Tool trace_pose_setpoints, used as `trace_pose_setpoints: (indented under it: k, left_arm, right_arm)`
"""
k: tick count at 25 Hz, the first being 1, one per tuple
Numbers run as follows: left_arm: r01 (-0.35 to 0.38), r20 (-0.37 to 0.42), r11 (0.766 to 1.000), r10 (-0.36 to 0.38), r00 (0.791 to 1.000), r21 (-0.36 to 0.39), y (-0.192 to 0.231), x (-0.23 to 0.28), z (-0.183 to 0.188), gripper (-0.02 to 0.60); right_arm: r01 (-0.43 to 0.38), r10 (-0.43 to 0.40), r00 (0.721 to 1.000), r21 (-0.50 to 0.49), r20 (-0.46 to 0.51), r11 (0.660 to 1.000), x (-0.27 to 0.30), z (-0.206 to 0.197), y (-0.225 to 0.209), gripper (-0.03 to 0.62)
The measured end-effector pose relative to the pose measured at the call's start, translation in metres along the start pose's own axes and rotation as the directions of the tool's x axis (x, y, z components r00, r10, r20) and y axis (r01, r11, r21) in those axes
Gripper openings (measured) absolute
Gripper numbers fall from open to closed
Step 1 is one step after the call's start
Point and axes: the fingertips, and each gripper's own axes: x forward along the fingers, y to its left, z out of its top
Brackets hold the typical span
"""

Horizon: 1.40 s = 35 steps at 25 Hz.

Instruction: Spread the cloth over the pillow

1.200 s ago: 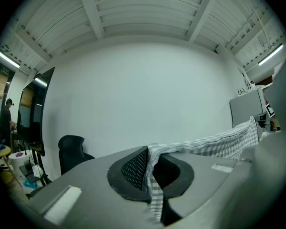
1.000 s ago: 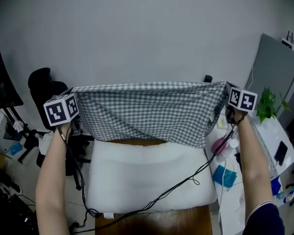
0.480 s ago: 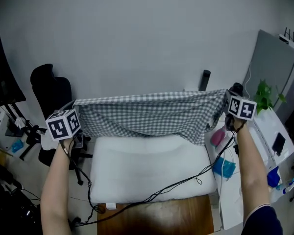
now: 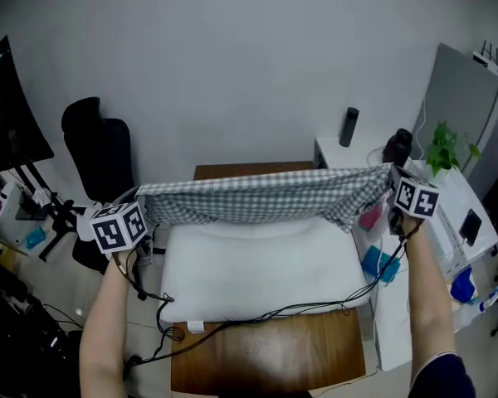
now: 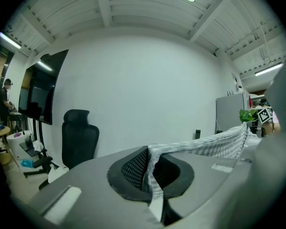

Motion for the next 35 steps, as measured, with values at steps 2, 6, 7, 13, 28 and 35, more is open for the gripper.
trace_pose_setpoints:
  k: [2,6,7,13,28,35]
  left_arm:
    - [0.002,-0.018,1.000,-0.002,1.000,-0.004,0.000,-0.008,-0.013,0.011]
    - [0.003,-0.044,1.000,-0.003,0.999,-0.020,-0.001,-0.026,-0.036,0.011]
    - [0.003,-0.050,1.000,-0.004,0.999,-0.024,-0.001,-0.031,-0.042,0.011]
    - [0.004,-0.071,0.999,-0.007,0.997,-0.044,-0.006,-0.062,-0.072,0.011]
    - [-0.015,-0.214,0.995,-0.007,0.977,-0.098,0.006,-0.112,-0.173,0.011]
    - [-0.024,-0.292,0.996,-0.002,0.957,-0.084,0.002,-0.129,-0.224,0.011]
  right_arm:
    - [0.005,-0.005,1.000,0.007,-0.013,1.000,-0.011,-0.011,0.000,0.021]
    - [0.015,-0.014,0.999,0.025,-0.035,1.000,-0.035,-0.034,-0.001,0.020]
    - [0.018,-0.016,0.999,0.030,-0.041,0.999,-0.041,-0.041,-0.001,0.020]
    - [0.020,-0.016,0.997,0.066,-0.069,0.998,-0.080,-0.078,-0.003,0.021]
    - [0.079,-0.058,0.977,0.095,-0.206,0.992,-0.135,-0.163,0.008,0.020]
    - [0.103,-0.072,0.959,0.100,-0.275,0.990,-0.150,-0.202,0.003,0.020]
